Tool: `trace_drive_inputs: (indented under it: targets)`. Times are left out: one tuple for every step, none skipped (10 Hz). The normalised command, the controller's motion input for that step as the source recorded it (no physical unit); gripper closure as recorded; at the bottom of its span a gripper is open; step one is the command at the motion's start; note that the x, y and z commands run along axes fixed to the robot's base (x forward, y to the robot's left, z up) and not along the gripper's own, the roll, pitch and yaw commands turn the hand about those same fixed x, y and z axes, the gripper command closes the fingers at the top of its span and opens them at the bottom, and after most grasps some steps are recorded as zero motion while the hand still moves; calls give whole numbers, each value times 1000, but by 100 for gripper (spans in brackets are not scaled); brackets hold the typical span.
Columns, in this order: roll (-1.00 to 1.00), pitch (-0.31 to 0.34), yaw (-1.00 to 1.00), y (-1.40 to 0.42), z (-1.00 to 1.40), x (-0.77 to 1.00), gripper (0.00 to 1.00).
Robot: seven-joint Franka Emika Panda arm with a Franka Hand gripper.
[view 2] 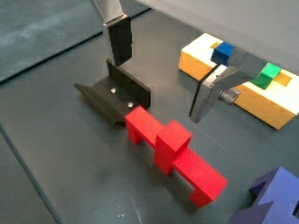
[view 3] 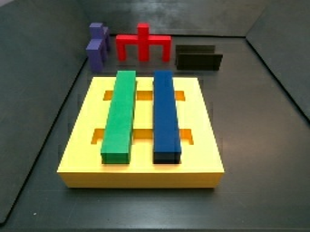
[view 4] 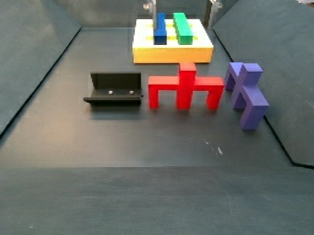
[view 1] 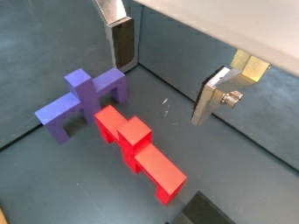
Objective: Pick up the purple object. Move up. Move to above the board. Insert the purple object.
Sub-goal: Pick up the purple object.
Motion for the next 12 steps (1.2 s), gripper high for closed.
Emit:
trace_drive_inputs:
  targets:
    - [-119, -116, -240, 131, -63, -77, 0]
    - [-166, -211, -549, 169, -220, -323, 0]
    - [-186, -239, -637, 29, -269, -423, 0]
    - [-221, -226, -691, 0, -289, -391, 0]
    - [-200, -187, -706, 0, -191, -403, 0]
    - [-173, -154, -711, 0, -106, -423, 0]
    - [-120, -120, -731, 0, 0, -417, 0]
    - [-59, -89, -786, 0, 0, -360, 0]
    - [0, -57, -860, 0, 0, -289, 0]
    - [0, -36, -923, 0, 0, -214, 0]
    - [0, -21, -943, 0, 0, -194, 0]
    - [0, -23, -940, 0, 0, -186, 0]
